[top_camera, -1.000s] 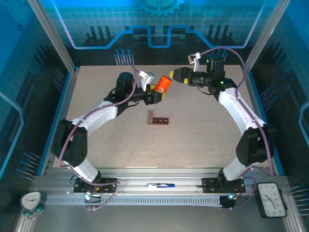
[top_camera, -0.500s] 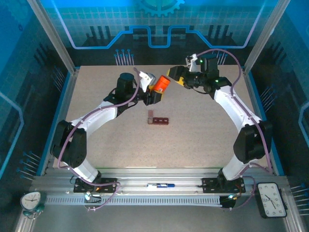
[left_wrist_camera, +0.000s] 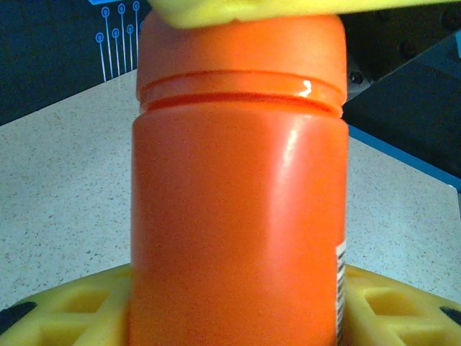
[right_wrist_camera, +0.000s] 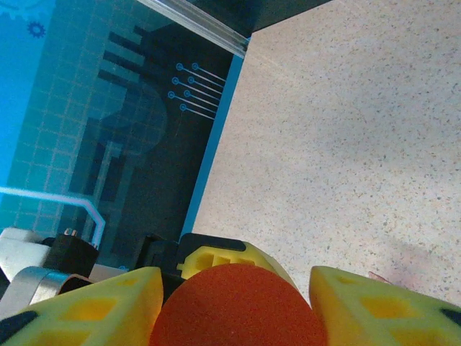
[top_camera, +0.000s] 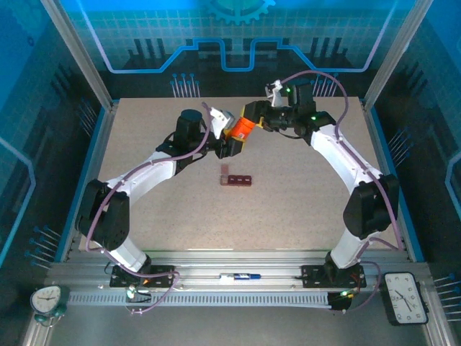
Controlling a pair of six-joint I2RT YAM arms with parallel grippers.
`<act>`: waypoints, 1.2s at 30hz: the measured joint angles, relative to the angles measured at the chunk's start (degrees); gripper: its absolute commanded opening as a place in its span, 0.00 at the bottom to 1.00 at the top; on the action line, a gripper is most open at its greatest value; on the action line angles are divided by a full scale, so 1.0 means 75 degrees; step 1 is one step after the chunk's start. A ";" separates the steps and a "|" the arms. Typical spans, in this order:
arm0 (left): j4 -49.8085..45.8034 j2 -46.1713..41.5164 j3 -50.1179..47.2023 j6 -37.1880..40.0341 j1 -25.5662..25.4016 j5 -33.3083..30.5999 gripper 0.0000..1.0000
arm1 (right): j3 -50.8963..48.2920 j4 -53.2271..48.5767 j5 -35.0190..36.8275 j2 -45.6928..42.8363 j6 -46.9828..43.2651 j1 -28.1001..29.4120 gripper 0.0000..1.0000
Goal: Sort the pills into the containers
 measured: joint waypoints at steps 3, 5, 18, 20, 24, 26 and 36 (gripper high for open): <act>-0.0017 0.0000 0.0000 0.0000 -0.0006 -0.0003 0.29 | 0.0000 -0.0006 -0.0003 0.0000 -0.0082 0.0000 0.42; -0.0015 0.0000 0.0000 -0.0009 -0.0006 0.0000 0.29 | 0.0000 -0.0006 -0.0009 0.0000 -0.0169 0.0000 0.41; 0.0440 -0.0003 -0.0012 -0.1174 0.0189 0.1396 0.29 | -0.0026 0.0493 -0.1740 -0.0017 -0.2667 -0.0329 0.55; 0.0469 -0.0012 -0.0012 -0.1262 0.0204 0.1463 0.29 | -0.0119 0.0726 -0.1880 -0.0023 -0.2667 -0.0341 0.73; 0.0490 -0.0073 -0.0012 -0.1373 0.0277 0.1399 0.27 | -0.0530 0.1154 -0.1789 -0.0105 -0.2203 -0.0411 0.81; 0.0414 -0.0096 -0.0012 -0.1244 0.0291 0.1195 0.26 | -0.0752 0.1381 -0.1743 -0.0201 -0.1769 -0.0469 0.81; -0.0189 -0.0099 -0.0012 -0.0067 0.0134 0.0157 0.27 | -0.1055 0.1349 -0.0306 -0.0606 -0.0178 -0.0562 0.83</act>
